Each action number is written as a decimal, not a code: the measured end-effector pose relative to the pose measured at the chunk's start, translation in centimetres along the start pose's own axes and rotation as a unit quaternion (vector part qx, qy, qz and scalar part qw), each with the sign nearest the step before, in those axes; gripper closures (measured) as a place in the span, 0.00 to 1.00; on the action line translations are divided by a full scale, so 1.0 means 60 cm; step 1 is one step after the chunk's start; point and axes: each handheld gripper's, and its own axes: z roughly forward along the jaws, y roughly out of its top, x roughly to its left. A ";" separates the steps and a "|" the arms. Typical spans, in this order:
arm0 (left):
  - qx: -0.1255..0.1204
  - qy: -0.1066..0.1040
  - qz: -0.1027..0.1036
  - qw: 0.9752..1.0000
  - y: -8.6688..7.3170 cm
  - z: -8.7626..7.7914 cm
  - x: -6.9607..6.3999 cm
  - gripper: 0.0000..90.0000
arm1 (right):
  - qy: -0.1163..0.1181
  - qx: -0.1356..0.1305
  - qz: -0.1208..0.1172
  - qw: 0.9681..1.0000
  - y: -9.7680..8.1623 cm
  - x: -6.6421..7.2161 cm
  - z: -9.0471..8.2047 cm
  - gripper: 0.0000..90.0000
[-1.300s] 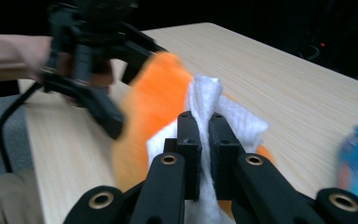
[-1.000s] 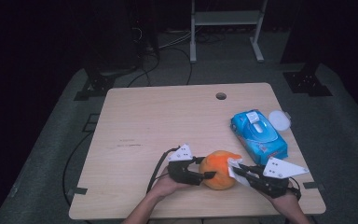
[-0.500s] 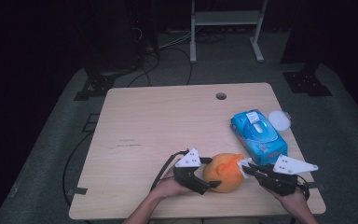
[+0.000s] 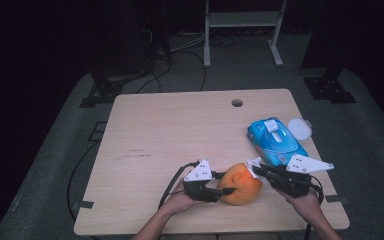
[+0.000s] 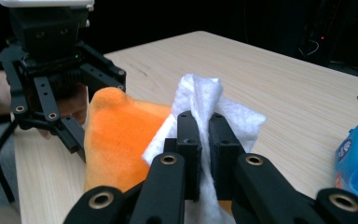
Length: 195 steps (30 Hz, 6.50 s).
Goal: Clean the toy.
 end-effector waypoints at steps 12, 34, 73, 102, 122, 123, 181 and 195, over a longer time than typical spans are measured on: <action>0.001 0.067 0.006 0.998 0.018 -0.090 0.029 0.55 | 0.033 -0.026 0.003 0.999 0.054 0.010 0.079 0.94; 0.030 0.003 -0.025 0.999 0.004 -0.056 0.002 0.33 | -0.027 0.080 0.025 0.996 -0.078 -0.046 -0.040 0.82; 0.040 0.027 -0.003 0.999 0.007 -0.093 -0.014 0.18 | 0.111 0.075 -0.024 0.991 -0.043 0.026 0.033 0.49; 0.029 0.064 -0.026 0.997 -0.008 -0.106 0.067 0.41 | 0.084 0.049 -0.048 0.994 0.009 -0.007 0.097 0.71; 0.056 0.100 -0.028 0.993 -0.005 -0.085 0.103 0.31 | 0.054 0.061 -0.045 0.996 0.020 -0.061 0.139 0.65; 0.051 0.102 -0.031 0.993 -0.006 -0.088 0.101 0.29 | 0.051 0.064 -0.041 0.996 0.019 -0.065 0.135 0.63; 0.059 0.150 -0.069 0.984 -0.080 -0.191 0.038 0.13 | -0.008 0.095 0.014 0.995 -0.044 -0.075 -0.033 0.46; 0.058 0.150 -0.069 0.985 -0.082 -0.202 0.022 0.12 | -0.016 0.100 0.027 0.994 -0.066 -0.075 -0.061 0.44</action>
